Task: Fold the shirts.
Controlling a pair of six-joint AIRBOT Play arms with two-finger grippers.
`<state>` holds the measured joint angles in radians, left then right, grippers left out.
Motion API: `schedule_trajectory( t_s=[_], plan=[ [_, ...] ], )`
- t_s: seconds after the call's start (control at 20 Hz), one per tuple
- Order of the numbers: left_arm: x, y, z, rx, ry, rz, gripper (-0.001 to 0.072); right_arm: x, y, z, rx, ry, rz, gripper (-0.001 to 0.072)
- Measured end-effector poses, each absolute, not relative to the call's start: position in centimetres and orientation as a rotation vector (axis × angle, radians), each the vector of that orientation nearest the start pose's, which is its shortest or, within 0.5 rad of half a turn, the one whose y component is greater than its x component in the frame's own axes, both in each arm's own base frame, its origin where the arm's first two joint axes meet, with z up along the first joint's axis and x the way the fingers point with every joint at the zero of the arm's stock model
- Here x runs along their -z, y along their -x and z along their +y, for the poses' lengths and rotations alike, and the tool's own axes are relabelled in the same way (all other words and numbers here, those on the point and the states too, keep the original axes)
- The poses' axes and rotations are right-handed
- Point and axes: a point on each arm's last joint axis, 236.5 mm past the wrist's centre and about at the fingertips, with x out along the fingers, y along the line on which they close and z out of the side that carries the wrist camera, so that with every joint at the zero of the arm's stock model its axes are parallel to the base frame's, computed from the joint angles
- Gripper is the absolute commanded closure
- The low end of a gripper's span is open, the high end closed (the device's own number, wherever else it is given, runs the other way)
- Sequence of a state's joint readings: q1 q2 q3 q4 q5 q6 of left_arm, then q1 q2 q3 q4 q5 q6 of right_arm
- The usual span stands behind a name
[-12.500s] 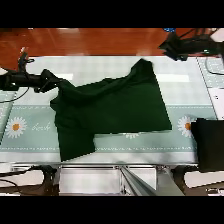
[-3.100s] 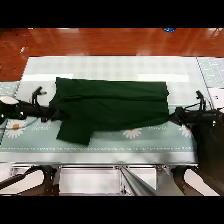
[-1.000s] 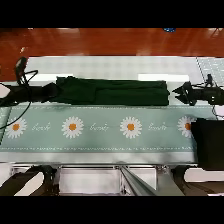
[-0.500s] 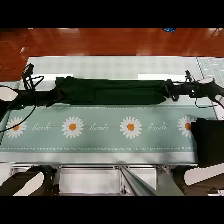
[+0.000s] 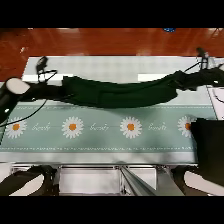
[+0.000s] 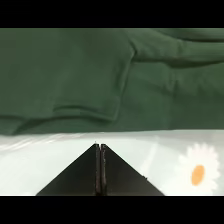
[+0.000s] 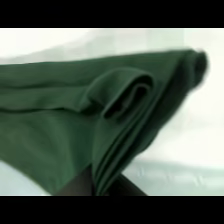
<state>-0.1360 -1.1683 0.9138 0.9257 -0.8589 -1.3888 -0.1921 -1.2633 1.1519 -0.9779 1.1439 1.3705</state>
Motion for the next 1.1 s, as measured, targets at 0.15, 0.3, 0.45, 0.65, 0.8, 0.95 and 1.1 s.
schedule_trajectory(
  t_s=[0.15, 0.3, 0.45, 0.65, 0.8, 0.95, 1.1],
  plan=[
    [-1.4, -37.5, -22.7, 0.549, 0.355, 1.145, 0.0687, -9.9, -35.5, 4.8, -0.262, -0.411, 1.021, 0.0685],
    [-0.5, -36.8, -30.2, 0.686, 0.282, 1.225, 0.0687, -13.0, -30.6, 5.7, -0.256, -0.397, 0.946, 0.0685],
    [1.2, -34.4, -37.9, 0.821, 0.201, 1.316, 0.0687, -15.2, -27.1, 6.6, -0.256, -0.41, 0.879, 0.0685],
    [4.0, -27.7, -45.5, 0.984, 0.105, 1.47, 0.0686, -17.2, -24.6, 7.8, -0.277, -0.44, 0.816, 0.0686],
    [5.3, -23.0, -48.5, 1.075, 0.057, 1.548, 0.0686, -17.7, -24.0, 8.2, -0.289, -0.457, 0.797, 0.0686],
    [5.3, -22.5, -48.7, 1.106, 0.049, 1.559, 0.0686, -18.0, -23.8, 8.4, -0.292, -0.468, 0.788, 0.0685],
    [2.9, -26.3, -46.2, 1.084, 0.105, 1.529, 0.0686, -18.1, -23.8, 8.6, -0.294, -0.488, 0.789, 0.0686]
  ],
)
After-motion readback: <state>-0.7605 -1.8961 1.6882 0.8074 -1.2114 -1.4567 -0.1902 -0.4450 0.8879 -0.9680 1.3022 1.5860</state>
